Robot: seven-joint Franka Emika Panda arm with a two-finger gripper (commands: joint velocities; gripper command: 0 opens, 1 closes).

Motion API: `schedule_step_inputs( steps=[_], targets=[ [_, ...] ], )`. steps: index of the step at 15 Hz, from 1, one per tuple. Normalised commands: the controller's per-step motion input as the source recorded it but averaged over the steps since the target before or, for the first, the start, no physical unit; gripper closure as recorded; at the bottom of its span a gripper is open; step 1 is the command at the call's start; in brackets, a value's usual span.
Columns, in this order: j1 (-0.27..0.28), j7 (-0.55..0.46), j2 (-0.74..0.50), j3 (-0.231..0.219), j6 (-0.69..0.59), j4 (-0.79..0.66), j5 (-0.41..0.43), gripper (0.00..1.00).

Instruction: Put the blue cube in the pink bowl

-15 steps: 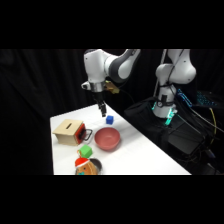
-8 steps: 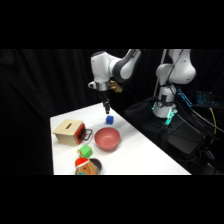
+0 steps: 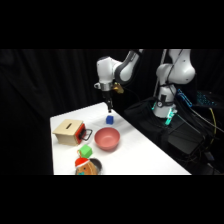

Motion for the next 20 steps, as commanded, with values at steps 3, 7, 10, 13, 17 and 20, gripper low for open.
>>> schedule_step_inputs(
  steps=[3, 7, 10, 13, 17, 20],
  targets=[
    [-0.057, -0.02, -0.12, -0.026, 0.36, -0.24, 0.330, 0.00],
    [-0.038, 0.17, -0.06, -0.029, 0.42, -0.19, 0.207, 0.00],
    [-0.020, 0.19, 0.03, -0.014, 0.36, -0.11, 0.143, 0.00],
    [-0.003, 0.14, 0.13, 0.012, 0.32, -0.04, 0.190, 0.00],
    [-0.015, 0.06, 0.26, 0.045, 0.27, 0.05, 0.266, 0.00],
    [-0.044, -0.01, 0.27, 0.108, 0.22, 0.09, 0.281, 0.00]
  ],
)
